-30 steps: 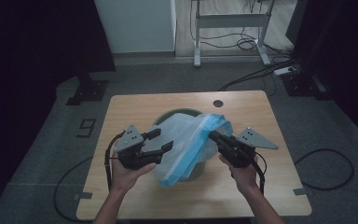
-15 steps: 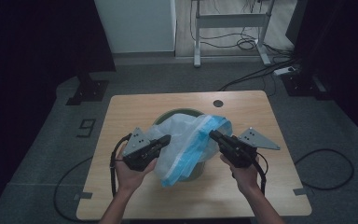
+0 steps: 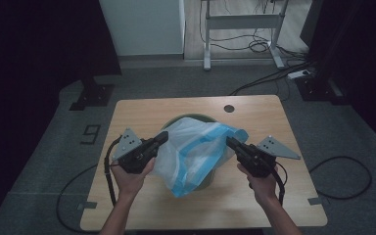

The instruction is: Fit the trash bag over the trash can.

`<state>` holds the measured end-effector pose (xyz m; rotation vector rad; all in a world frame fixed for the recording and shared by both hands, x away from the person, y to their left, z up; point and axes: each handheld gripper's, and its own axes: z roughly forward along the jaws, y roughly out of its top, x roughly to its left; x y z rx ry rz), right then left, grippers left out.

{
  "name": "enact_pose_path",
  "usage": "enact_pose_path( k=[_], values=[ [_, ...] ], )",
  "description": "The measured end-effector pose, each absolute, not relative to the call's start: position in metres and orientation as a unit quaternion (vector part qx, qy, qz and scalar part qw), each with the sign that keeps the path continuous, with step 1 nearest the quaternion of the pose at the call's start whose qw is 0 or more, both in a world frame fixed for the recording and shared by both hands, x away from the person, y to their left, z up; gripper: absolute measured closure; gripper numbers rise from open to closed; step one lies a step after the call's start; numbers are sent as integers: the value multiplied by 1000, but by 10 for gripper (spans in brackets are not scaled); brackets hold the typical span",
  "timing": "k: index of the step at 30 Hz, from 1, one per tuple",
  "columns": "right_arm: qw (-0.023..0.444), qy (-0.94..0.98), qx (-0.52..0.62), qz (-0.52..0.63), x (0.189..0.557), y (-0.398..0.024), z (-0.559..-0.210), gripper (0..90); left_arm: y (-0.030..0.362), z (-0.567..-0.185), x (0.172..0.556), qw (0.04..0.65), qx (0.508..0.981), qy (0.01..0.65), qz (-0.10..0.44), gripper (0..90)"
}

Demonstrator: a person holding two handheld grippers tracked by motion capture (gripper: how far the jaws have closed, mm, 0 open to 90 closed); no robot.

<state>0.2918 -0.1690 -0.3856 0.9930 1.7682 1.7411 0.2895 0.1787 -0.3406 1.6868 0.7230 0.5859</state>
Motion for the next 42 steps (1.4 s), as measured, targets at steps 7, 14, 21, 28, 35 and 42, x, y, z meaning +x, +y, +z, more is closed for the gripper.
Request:
enact_pose_path(
  k=[7, 14, 21, 28, 35, 42],
  values=[
    [235, 641, 362, 634, 290, -178, -388, 891, 191, -343, 295, 581, 705, 325, 245, 900],
    [234, 644, 356, 636, 289, -177, -389, 891, 198, -353, 293, 599, 685, 340, 236, 897],
    [237, 647, 346, 636, 288, -172, -384, 891, 184, -339, 293, 592, 704, 321, 227, 473],
    [237, 648, 343, 638, 288, -170, -382, 891, 160, -339, 302, 525, 760, 308, 229, 384],
    [240, 648, 347, 634, 288, -174, -382, 891, 164, -342, 305, 546, 734, 317, 251, 892],
    [241, 647, 358, 629, 293, -181, -384, 891, 181, -340, 318, 586, 681, 359, 254, 898]
  ],
)
